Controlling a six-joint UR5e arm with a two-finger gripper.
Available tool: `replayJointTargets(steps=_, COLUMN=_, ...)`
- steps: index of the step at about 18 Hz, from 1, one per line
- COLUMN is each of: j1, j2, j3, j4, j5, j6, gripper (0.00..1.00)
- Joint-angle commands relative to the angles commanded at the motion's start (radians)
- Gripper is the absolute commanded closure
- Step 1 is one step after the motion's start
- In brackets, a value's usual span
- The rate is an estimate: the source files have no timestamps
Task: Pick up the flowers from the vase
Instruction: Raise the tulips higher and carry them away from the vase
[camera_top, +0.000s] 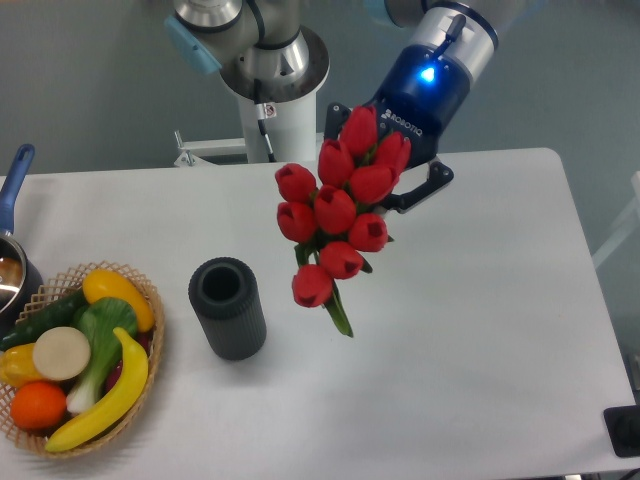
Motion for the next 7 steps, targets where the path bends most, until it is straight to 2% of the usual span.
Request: replayJointTargets(steps=7, j1=0.003, j2=0.005, j3=-0.014, j4=0.0, j5=0.002, j6=-0.005, gripper=0.6)
